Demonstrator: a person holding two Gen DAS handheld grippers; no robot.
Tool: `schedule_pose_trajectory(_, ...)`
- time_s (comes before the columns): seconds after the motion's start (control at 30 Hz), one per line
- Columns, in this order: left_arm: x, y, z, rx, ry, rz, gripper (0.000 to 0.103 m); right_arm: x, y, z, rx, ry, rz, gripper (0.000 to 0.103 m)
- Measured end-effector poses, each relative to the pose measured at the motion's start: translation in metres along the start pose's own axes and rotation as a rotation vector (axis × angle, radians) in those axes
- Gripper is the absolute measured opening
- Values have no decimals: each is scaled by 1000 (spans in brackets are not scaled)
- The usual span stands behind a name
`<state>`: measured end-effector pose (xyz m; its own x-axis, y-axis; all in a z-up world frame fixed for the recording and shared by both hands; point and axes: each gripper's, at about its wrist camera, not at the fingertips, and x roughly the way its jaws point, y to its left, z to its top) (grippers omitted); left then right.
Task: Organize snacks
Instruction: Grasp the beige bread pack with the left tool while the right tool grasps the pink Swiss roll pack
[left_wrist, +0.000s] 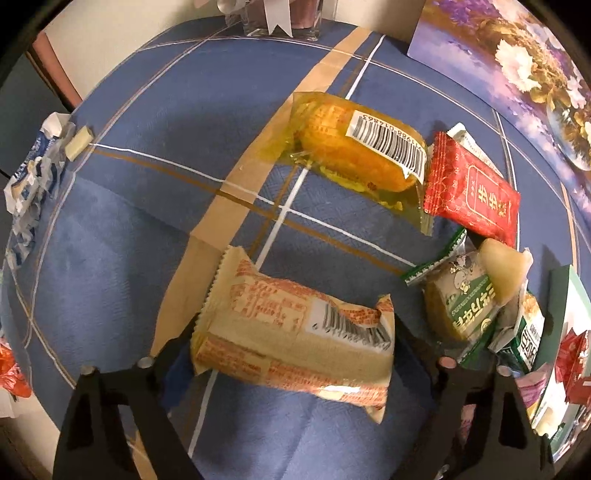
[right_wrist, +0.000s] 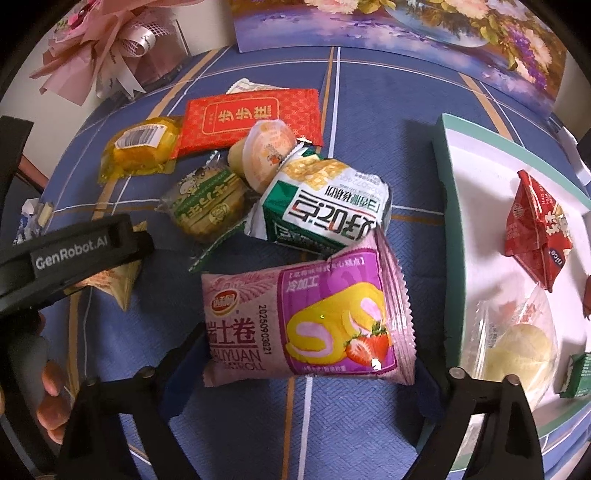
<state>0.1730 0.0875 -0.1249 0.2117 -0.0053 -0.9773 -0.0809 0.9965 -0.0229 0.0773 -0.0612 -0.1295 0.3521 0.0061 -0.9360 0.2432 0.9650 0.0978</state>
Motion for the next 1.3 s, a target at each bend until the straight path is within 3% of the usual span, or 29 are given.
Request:
schedule_pose_trajectory(0.17,-20,5,0,5,-13,14,87,-7,-11,3,15,-5,23,80)
schedule_pose_trajectory(0.6,-74,20,-6,-50,-87,3,87,-44,-27,7,48,-60,74,77)
schedule_pose_trajectory(0.7,-87,19,-9,-43,-113,2,87,-58,-29,8,48,-92,75,70)
schedule_pose_trajectory(0.83,-94,11,-10,-23,-134,4,87,-66,-30,12,40,-115,81,69)
schedule_pose_trajectory(0.93,-92,7,-12,-10,-136,4,87,-66,-30,10,23,-112,68,56)
schedule_pose_trajectory(1.3,-92,-12,-17,28,-131,13,87,-47,-37,11,49,-58,76,56)
